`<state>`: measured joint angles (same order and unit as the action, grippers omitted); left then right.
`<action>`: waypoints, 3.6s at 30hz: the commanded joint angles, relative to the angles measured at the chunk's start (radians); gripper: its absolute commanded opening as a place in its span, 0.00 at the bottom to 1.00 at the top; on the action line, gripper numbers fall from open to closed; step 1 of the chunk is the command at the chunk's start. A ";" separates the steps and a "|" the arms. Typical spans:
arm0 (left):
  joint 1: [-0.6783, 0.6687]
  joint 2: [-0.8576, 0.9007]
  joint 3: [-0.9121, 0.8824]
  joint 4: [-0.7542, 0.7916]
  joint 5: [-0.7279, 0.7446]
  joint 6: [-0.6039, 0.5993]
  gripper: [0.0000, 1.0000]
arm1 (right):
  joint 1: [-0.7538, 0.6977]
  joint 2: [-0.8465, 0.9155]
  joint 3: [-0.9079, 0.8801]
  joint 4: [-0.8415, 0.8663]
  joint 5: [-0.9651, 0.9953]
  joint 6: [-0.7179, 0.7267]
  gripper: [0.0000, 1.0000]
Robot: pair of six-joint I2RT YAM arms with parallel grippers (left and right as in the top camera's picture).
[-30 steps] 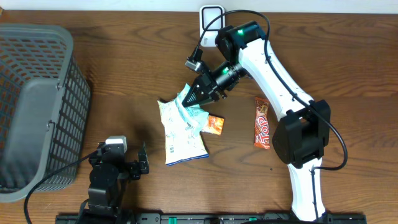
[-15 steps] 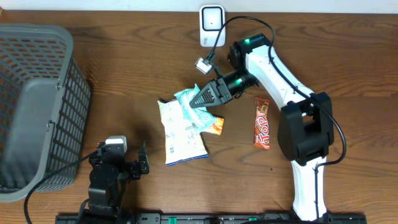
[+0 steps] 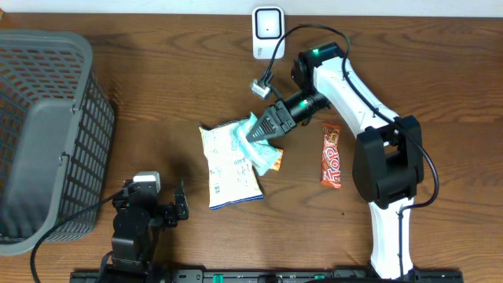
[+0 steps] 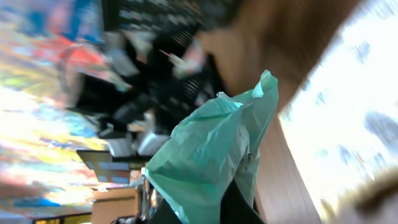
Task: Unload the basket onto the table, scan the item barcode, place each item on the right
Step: 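Lift the wipes pack and raise it toward the scanner, then hold the wipes pack against the white scanner window, then carry the wipes pack to the right table edge and release it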
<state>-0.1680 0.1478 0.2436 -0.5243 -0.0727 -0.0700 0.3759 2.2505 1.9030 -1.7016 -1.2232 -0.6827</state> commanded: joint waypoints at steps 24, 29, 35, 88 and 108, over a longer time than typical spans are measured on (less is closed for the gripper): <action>0.002 -0.006 0.014 0.001 0.010 0.017 0.99 | 0.312 -0.352 -0.085 0.812 1.463 0.454 0.01; 0.002 -0.006 0.014 0.001 0.010 0.017 0.99 | 0.292 -0.265 -0.106 1.137 1.559 0.379 0.01; 0.002 -0.006 0.014 0.001 0.010 0.017 0.99 | 0.216 -0.183 -0.106 1.467 1.562 0.376 0.01; 0.002 -0.006 0.014 0.001 0.010 0.017 0.99 | 0.094 0.371 0.433 1.505 1.667 -0.092 0.01; 0.002 -0.006 0.014 0.001 0.010 0.017 0.99 | -0.499 0.110 0.360 0.731 1.692 0.414 0.01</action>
<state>-0.1680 0.1478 0.2436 -0.5243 -0.0723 -0.0700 0.0055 2.3608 2.3161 -0.9424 0.4545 -0.4698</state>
